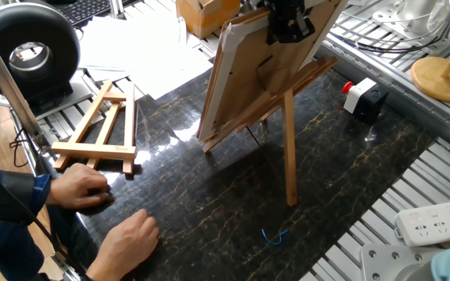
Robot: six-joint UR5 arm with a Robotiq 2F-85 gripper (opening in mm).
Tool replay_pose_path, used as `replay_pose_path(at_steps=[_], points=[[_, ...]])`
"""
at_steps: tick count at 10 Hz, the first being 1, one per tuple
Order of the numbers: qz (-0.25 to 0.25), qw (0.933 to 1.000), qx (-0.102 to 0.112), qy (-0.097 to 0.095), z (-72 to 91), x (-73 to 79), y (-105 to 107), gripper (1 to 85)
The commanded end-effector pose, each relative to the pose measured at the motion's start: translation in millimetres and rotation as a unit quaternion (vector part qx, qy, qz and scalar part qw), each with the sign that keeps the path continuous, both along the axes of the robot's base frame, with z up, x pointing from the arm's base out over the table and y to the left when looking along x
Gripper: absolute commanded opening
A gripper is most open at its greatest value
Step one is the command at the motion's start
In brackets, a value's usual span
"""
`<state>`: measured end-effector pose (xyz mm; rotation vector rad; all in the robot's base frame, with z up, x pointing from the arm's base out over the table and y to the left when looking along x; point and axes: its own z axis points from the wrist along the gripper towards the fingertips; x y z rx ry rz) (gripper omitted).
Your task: Put the photo frame on the bracket
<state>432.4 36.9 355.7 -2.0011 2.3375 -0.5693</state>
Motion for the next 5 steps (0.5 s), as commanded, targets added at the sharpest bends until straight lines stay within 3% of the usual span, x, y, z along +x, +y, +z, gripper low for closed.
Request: replay_pose_path(at_steps=[1, 5], points=[[0.002, 1.0, 0.006, 0.002, -0.9, -1.9, 3.8, 2.0], [-0.002, 0.9999, 0.01, 0.01, -1.9, -6.9, 6.1, 16.0]])
